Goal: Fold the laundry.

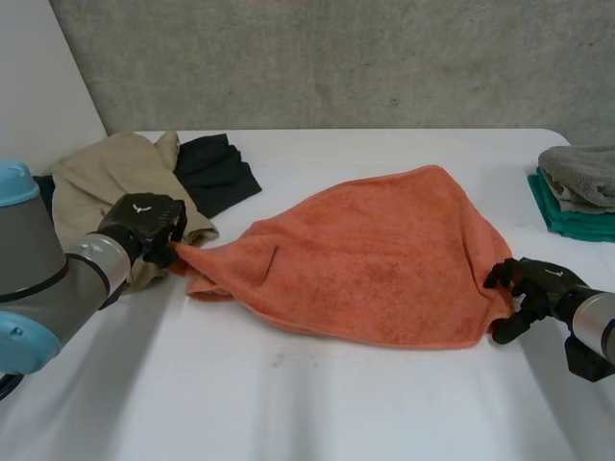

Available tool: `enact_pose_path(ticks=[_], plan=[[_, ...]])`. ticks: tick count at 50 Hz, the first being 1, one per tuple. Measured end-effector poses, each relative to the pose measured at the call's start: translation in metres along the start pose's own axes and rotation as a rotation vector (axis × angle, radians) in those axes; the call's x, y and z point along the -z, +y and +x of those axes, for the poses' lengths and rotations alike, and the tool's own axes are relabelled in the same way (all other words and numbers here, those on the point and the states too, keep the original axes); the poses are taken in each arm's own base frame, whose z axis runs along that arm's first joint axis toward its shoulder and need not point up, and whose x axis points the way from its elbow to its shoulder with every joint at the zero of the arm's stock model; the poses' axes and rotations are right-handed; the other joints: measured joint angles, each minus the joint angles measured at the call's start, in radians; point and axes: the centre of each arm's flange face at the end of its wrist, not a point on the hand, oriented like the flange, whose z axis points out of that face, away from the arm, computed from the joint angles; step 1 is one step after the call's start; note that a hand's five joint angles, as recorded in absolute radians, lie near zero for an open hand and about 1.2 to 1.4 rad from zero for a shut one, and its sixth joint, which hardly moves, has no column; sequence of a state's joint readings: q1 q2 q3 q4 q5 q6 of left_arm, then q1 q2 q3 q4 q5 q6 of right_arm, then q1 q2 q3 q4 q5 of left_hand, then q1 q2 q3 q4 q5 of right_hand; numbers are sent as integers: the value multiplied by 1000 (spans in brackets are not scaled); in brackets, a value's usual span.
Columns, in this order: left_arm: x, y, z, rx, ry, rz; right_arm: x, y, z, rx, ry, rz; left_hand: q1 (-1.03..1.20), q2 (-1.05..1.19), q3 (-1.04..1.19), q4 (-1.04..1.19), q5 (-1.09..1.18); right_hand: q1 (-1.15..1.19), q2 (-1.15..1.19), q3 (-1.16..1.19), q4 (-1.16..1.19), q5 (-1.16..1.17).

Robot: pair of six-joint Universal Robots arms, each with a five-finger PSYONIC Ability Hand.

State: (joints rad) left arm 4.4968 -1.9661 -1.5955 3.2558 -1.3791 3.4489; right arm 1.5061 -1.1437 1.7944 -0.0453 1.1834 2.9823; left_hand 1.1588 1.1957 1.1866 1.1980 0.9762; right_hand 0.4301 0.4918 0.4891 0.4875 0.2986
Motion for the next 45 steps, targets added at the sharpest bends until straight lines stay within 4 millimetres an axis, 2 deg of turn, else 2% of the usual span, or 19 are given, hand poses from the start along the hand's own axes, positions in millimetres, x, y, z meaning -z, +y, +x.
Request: enact_pose_path(ticks=[3, 8, 9, 11, 15, 16, 18, 19, 24, 25, 29, 33, 36, 38, 39, 42, 43, 44, 45], plan=[[3, -4, -1, 3, -3, 8, -7, -1, 4, 9, 19, 31, 0, 0, 0, 0, 0, 436, 570, 570, 572, 538], [13, -14, -1, 6, -3, 14, -9, -12, 9, 30, 55, 89, 0, 0, 3, 0, 0, 524, 672, 688, 689, 657], [21, -20, -1, 7, -3, 15, -2, -32, 12, 59, 84, 159, 0, 0, 4, 0, 0, 563, 678, 697, 700, 680], [28, -26, -2, 7, -3, 15, 5, -46, 13, 80, 100, 206, 0, 0, 4, 0, 0, 564, 678, 697, 700, 683], [55, -49, -4, 1, -8, 32, 41, -95, 8, 178, 138, 358, 0, 2, 4, 0, 0, 564, 678, 697, 700, 687], [67, -59, -6, -4, -14, 47, 57, -112, 5, 232, 154, 406, 0, 2, 4, 0, 0, 564, 678, 697, 700, 691], [77, -68, -7, -8, -22, 62, 71, -125, 2, 286, 169, 441, 0, 2, 4, 0, 0, 564, 678, 697, 700, 694], [88, -78, -10, -14, -35, 85, 88, -138, -1, 353, 191, 470, 0, 2, 4, 0, 0, 564, 679, 697, 701, 695], [109, -96, -16, -25, -66, 135, 116, -157, -5, 492, 236, 490, 0, 2, 4, 0, 0, 564, 682, 697, 701, 695], [123, -108, -20, -34, -93, 179, 134, -166, -9, 610, 271, 474, 0, 2, 4, 0, 0, 564, 688, 697, 704, 697], [134, -116, -24, -41, -117, 212, 144, -170, -11, 746, 293, 418, 0, 2, 4, 1, 0, 564, 688, 697, 704, 698], [125, -105, -23, -37, -108, 171, 134, -165, -10, 812, 273, 348, 0, 2, 4, 4, 0, 564, 688, 697, 704, 698], [104, -88, -21, -46, -80, 95, 105, -151, -10, 849, 209, 256, 0, 2, 5, 4, 0, 564, 688, 697, 704, 698], [93, -81, -21, -57, -69, 67, 95, -147, -10, 856, 193, 233, 0, 2, 5, 4, 0, 564, 688, 697, 704, 698], [74, -72, -20, -78, -55, 28, 78, -140, -11, 867, 171, 195, 0, 2, 5, 4, 0, 564, 688, 697, 704, 698], [39, -60, -21, -121, -59, -4, 49, -135, -10, 885, 174, 163, 0, 3, 5, 4, 0, 564, 688, 697, 704, 699], [39, -60, -21, -121, -59, -4, 49, -135, -10, 885, 174, 163, 0, 3, 5, 4, 0, 564, 688, 697, 704, 699], [17, -60, -24, -147, -86, 9, 32, -136, -7, 897, 202, 174, 0, 3, 6, 4, 0, 564, 688, 697, 704, 699], [8, -62, -25, -158, -102, 23, 27, -138, -7, 901, 216, 185, 0, 3, 6, 4, 0, 564, 688, 697, 704, 699]])
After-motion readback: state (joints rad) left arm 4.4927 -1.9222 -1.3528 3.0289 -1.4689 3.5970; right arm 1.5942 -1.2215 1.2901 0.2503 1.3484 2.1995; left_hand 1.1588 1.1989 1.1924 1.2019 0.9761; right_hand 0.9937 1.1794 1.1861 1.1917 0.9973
